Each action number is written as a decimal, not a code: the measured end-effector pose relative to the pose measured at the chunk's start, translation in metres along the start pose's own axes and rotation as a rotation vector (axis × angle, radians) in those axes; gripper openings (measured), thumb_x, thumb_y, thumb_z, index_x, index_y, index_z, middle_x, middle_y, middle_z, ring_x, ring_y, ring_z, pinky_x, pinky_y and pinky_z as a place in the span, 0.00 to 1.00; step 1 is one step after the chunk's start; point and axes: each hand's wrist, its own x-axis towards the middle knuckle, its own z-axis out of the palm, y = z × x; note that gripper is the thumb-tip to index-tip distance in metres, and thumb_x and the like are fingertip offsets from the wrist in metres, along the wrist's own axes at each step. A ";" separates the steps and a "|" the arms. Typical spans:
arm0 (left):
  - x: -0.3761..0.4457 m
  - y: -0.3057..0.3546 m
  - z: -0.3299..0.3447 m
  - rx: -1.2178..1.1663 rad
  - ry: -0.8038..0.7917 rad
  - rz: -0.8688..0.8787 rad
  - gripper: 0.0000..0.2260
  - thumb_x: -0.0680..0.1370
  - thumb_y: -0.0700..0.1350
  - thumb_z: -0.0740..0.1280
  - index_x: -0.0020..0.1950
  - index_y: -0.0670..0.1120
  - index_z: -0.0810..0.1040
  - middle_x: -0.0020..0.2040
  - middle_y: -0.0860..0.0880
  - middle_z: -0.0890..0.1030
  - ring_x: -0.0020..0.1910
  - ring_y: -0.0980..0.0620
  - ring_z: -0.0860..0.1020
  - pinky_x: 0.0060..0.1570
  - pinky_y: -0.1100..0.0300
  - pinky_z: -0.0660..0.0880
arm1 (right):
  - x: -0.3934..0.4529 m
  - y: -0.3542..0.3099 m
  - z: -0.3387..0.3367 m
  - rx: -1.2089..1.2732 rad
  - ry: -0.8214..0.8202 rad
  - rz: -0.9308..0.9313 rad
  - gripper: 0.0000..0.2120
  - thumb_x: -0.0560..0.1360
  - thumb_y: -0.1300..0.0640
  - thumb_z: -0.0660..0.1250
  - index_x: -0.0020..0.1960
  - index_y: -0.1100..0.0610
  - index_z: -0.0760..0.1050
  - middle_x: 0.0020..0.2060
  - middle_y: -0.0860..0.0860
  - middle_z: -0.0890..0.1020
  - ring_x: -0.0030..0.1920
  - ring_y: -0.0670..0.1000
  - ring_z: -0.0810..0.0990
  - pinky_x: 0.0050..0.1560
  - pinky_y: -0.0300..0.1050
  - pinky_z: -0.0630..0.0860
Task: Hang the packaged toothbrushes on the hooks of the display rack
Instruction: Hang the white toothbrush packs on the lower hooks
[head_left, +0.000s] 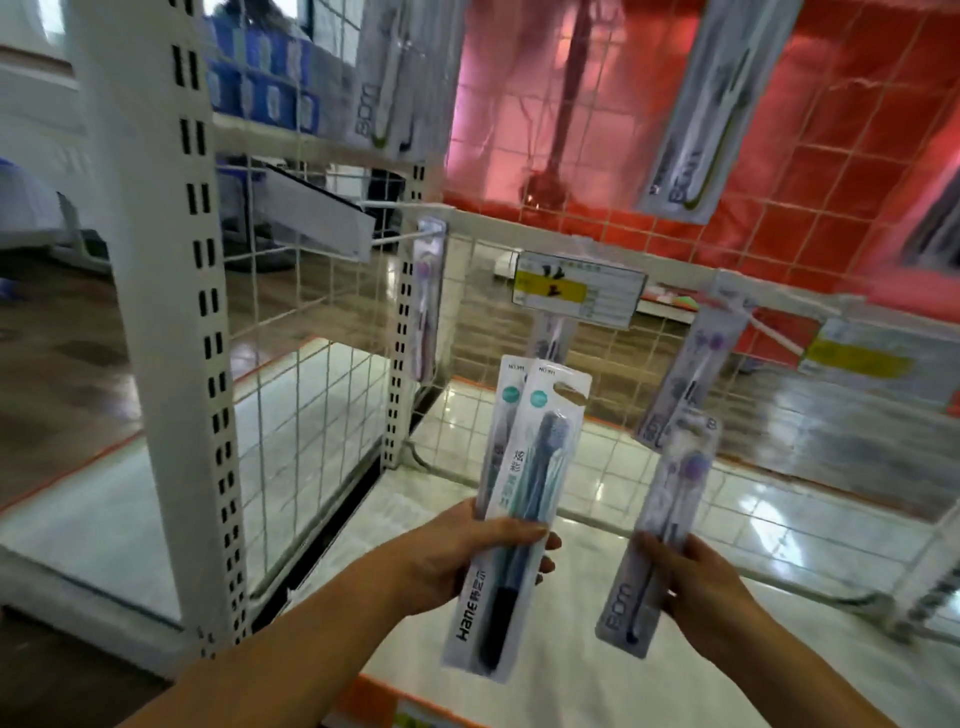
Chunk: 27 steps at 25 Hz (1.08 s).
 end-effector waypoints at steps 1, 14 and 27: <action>0.001 0.000 -0.002 -0.001 -0.006 -0.001 0.15 0.66 0.42 0.71 0.52 0.43 0.76 0.40 0.46 0.84 0.38 0.51 0.82 0.41 0.58 0.78 | 0.003 -0.003 0.003 0.004 0.007 -0.003 0.05 0.75 0.62 0.66 0.50 0.59 0.73 0.42 0.55 0.79 0.42 0.54 0.77 0.38 0.48 0.73; 0.050 -0.004 -0.007 -0.039 -0.039 -0.049 0.16 0.66 0.39 0.72 0.53 0.38 0.77 0.41 0.41 0.84 0.39 0.45 0.82 0.44 0.54 0.81 | 0.048 -0.068 -0.021 0.080 0.111 -0.242 0.09 0.77 0.63 0.61 0.58 0.59 0.70 0.46 0.53 0.78 0.45 0.51 0.76 0.44 0.47 0.74; 0.082 -0.010 0.004 -0.023 -0.044 -0.099 0.27 0.58 0.41 0.78 0.54 0.37 0.76 0.43 0.40 0.84 0.39 0.44 0.82 0.41 0.53 0.80 | 0.095 -0.092 -0.033 -0.133 -0.055 -0.279 0.15 0.76 0.63 0.64 0.62 0.61 0.70 0.56 0.58 0.79 0.55 0.59 0.79 0.56 0.58 0.76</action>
